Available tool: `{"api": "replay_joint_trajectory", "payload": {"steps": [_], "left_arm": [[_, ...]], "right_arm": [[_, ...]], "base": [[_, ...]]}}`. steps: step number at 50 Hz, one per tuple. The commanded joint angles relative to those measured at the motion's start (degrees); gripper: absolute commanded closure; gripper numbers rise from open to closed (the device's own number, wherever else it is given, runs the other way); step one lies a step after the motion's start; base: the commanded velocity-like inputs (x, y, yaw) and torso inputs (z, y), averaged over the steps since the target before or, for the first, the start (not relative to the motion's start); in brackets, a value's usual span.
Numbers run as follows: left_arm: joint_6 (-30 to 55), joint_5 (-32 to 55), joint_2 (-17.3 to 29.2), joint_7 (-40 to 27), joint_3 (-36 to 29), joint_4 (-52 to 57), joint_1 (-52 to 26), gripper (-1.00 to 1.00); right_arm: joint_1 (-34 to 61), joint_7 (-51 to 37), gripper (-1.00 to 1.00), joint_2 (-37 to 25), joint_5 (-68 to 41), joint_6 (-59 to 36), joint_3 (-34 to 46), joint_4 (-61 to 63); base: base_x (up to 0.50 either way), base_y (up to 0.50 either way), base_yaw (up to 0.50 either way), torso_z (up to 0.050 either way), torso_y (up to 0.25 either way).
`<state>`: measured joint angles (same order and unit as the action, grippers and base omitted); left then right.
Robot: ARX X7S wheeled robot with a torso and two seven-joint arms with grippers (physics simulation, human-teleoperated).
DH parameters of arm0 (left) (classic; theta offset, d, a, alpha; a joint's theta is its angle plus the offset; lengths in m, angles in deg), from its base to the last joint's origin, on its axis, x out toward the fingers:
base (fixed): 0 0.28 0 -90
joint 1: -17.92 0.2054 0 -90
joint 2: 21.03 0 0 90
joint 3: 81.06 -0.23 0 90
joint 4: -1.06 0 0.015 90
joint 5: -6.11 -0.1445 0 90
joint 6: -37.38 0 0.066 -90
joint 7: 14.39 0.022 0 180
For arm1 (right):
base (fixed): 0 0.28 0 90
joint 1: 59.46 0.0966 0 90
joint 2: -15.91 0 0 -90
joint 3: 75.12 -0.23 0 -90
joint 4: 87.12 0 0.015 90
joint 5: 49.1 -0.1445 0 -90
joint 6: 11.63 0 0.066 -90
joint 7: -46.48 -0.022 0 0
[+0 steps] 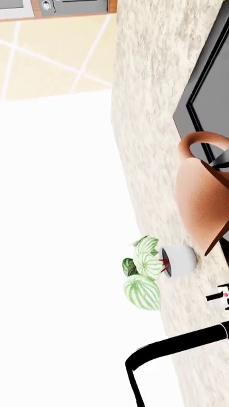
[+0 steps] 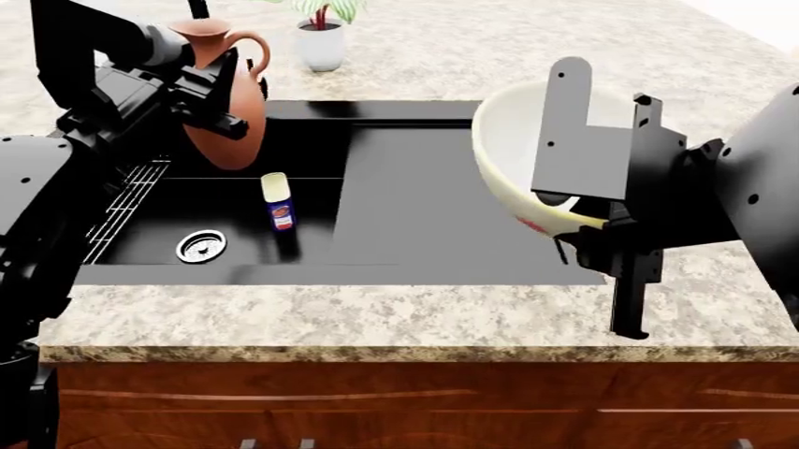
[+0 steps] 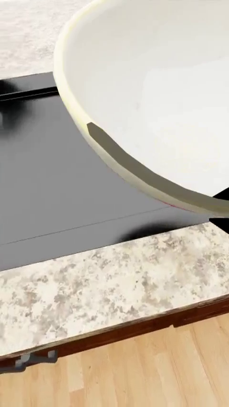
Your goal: Pick the jug and bowl and place them in the sink. Then turn on the water.
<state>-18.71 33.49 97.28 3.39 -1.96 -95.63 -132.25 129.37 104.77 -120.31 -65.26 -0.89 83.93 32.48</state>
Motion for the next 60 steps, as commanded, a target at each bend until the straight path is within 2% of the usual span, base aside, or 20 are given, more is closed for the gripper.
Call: {"api": "replay_joint_trajectory", "payload": {"steps": [1, 54, 60], "left_arm": [[-0.23, 0.94, 0.10, -0.61, 0.82, 1.05, -0.78, 1.00], [-1.07, 0.64, -0.29, -0.69, -0.44, 0.32, -1.05, 1.00], [-0.95, 0.70, -0.31, -0.75, -0.55, 0.46, -1.12, 1.00]], "right_arm": [[0.18, -0.47, 1.00, -0.24, 0.85, 0.28, -0.32, 0.19], [0.12, -1.32, 1.00, -2.07, -0.27, -0.52, -0.44, 1.75], [0.35, -1.51, 1.00, -2.31, -0.39, -1.22, -0.74, 1.77]], "base": [[0.00, 0.50, 0.00, 0.000, 0.000], [0.00, 0.50, 0.00, 0.001, 0.002], [0.00, 0.00, 0.00, 0.000, 0.002]]}}
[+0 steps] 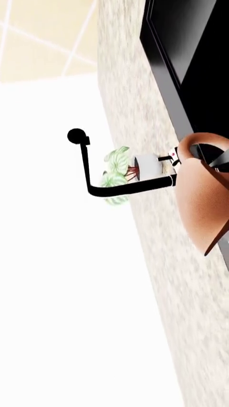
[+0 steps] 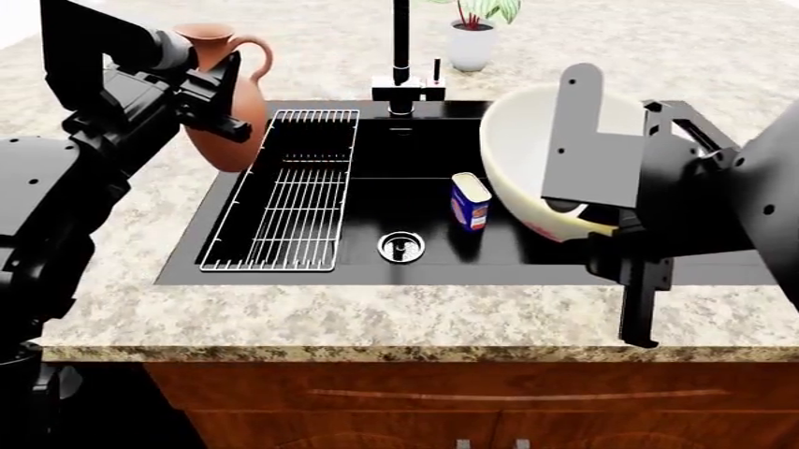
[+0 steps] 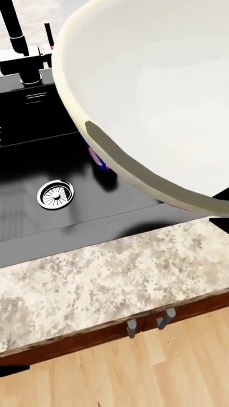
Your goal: Pick the jug and bowl and place them in the sink. Then turn on the water.
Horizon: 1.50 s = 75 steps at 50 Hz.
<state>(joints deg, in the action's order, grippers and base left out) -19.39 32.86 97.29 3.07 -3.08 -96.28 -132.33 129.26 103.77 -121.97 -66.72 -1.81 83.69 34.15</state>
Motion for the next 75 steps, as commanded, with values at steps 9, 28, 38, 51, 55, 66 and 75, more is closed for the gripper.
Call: {"api": "replay_joint_trajectory", "payload": {"steps": [9, 28, 38, 51, 55, 66, 75], "left_arm": [[-0.35, 1.44, -0.26, -0.46, 0.59, 1.10, -1.02, 1.00], [-0.30, 1.55, -0.25, -0.55, 0.34, 1.04, -1.21, 1.00], [-0.32, 1.69, -0.19, -0.53, 0.27, 1.13, -1.12, 1.00], [-0.37, 1.85, -0.09, -0.66, 0.27, 1.30, -0.93, 1.00], [-0.37, 1.88, -0.07, -0.68, 0.25, 1.31, -1.00, 1.00], [-0.44, 1.85, -0.08, -0.66, 0.04, 1.12, -1.28, 1.00], [-0.56, 1.88, -0.08, -0.67, -0.05, 1.05, -1.28, 1.00]], "right_arm": [[0.47, -0.72, 1.00, -0.70, 0.88, -0.76, -0.40, 0.38], [-0.09, -1.39, 1.00, -0.86, 0.51, -0.66, -0.55, 0.31], [-0.27, -1.58, 1.00, -1.06, 0.18, -0.84, -0.62, 0.58], [-0.43, -1.92, 1.00, -1.01, -0.17, -1.06, -0.75, 0.72], [-0.35, -1.92, 1.00, -1.07, -0.30, -1.14, -0.77, 0.84], [-0.30, -2.04, 1.00, -1.29, -0.64, -1.20, -0.94, 1.01], [-0.61, -2.40, 1.00, -1.33, -0.81, -1.07, -1.03, 0.92]], "base": [[0.20, 0.00, 0.00, 0.001, 0.002], [0.02, 0.10, 0.00, 0.001, 0.002], [0.27, 0.00, 0.00, 0.001, 0.002], [0.31, 0.00, 0.00, 0.000, 0.002], [0.31, 0.00, 0.00, 0.003, 0.003], [0.31, 0.00, 0.00, 0.000, 0.003], [0.31, 0.00, 0.00, 0.001, 0.002]]}}
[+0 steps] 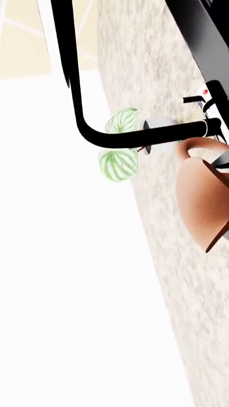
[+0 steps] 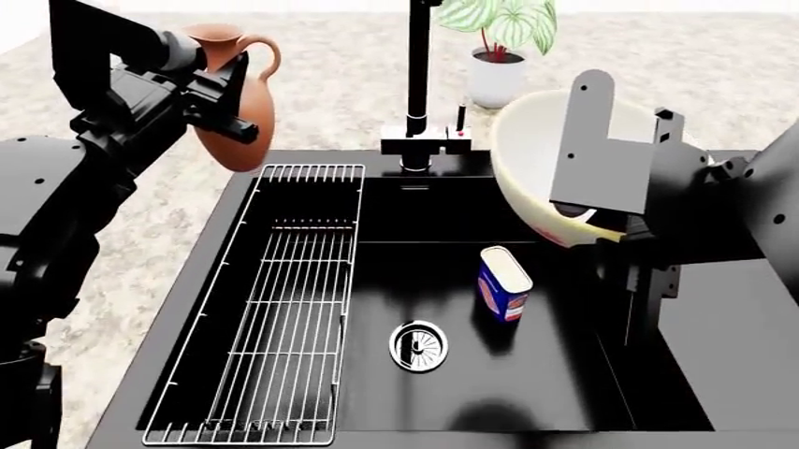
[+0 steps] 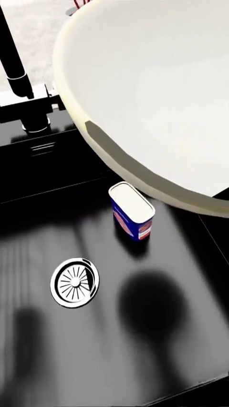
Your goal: Pick the jug and bowl and place them in the sink. Then turn on the water.
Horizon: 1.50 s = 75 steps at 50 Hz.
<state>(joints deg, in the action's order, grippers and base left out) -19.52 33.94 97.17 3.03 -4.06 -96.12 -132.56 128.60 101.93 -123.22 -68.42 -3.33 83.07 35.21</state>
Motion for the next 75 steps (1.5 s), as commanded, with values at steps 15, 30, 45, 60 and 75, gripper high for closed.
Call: {"api": "replay_joint_trajectory", "payload": {"steps": [15, 30, 45, 60, 75], "left_arm": [[-0.18, 1.08, 0.23, -0.92, 0.97, 1.52, -0.91, 1.00], [-0.17, 1.00, 0.06, -1.05, 0.62, 1.38, -1.27, 1.00], [-0.77, 0.99, 0.12, -1.07, 0.62, 1.16, -0.95, 1.00], [-0.61, 1.09, 0.25, -1.24, 0.47, 1.43, -1.03, 1.00], [-1.03, 1.04, 0.38, -1.19, 0.41, 0.97, -0.89, 1.00]], "right_arm": [[-0.63, -1.08, 1.00, -0.28, 0.13, 0.46, -1.30, 0.42], [-5.61, -1.67, 1.00, -0.66, -4.65, -0.13, -5.79, 7.91], [-7.59, -2.16, 1.00, 0.66, -6.72, -0.08, -6.31, 11.08], [-11.61, -3.60, 1.00, 3.59, -8.98, 0.30, -5.75, 14.28], [-12.02, -3.10, 1.00, 5.26, -6.88, 5.58, 0.17, 11.10]], "base": [[0.10, 0.00, 0.00, 0.001, 0.002], [0.00, 0.00, 0.00, 0.001, 0.002], [0.00, 0.00, 0.00, 0.001, 0.002], [0.00, 0.00, 0.00, 0.000, 0.001], [0.00, 0.00, 0.00, 0.001, 0.002]]}}
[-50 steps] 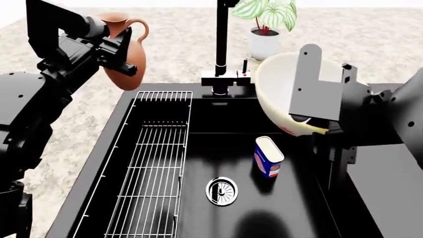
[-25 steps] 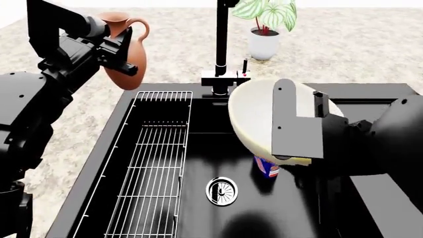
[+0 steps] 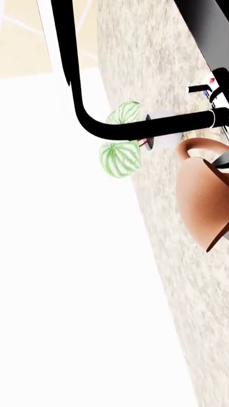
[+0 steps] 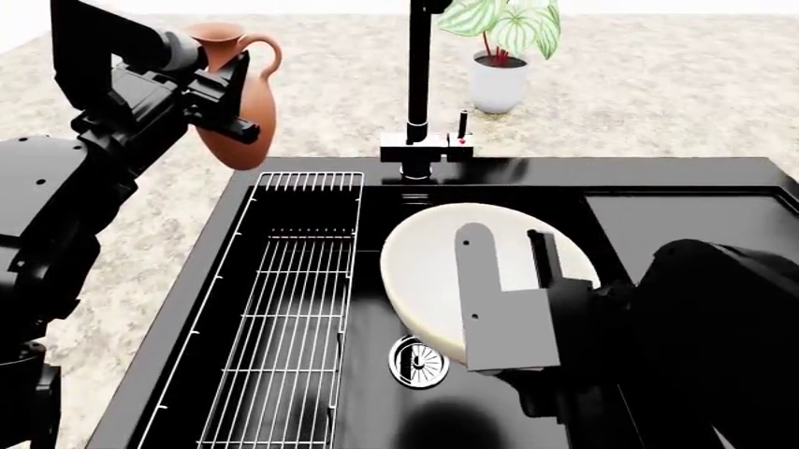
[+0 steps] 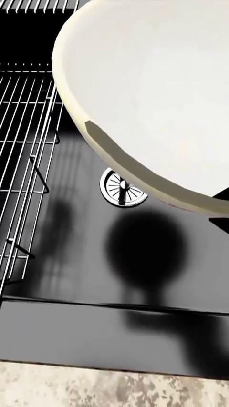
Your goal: Pick the jug and bowl and place them in the sink. Then turn on the water.
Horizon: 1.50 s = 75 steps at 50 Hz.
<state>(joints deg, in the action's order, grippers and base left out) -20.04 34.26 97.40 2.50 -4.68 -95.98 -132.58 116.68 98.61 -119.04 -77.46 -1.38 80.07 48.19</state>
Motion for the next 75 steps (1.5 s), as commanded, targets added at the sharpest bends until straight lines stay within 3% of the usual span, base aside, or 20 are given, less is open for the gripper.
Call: {"api": "replay_joint_trajectory", "payload": {"steps": [1, 35, 75], "left_arm": [[-0.52, 0.73, 0.16, -0.67, 1.02, 0.86, -0.84, 1.00], [-1.67, 0.84, 0.47, -0.64, 1.27, -0.30, -0.03, 1.00], [-2.28, 1.04, 0.99, -0.78, 1.39, -0.84, 0.71, 1.00]], "right_arm": [[0.13, 0.49, 1.00, 1.09, 2.45, 4.22, 3.67, -2.42], [5.68, 12.64, 1.00, 1.98, 5.04, 16.86, 13.54, -10.73], [3.58, 15.04, 1.00, 6.50, 7.89, 23.20, 20.67, -17.62]], "base": [[0.00, 0.00, 0.00, 0.000, 0.000], [0.00, 0.00, 0.00, 0.001, 0.002], [0.00, 0.00, 0.00, 0.001, 0.002]]}}
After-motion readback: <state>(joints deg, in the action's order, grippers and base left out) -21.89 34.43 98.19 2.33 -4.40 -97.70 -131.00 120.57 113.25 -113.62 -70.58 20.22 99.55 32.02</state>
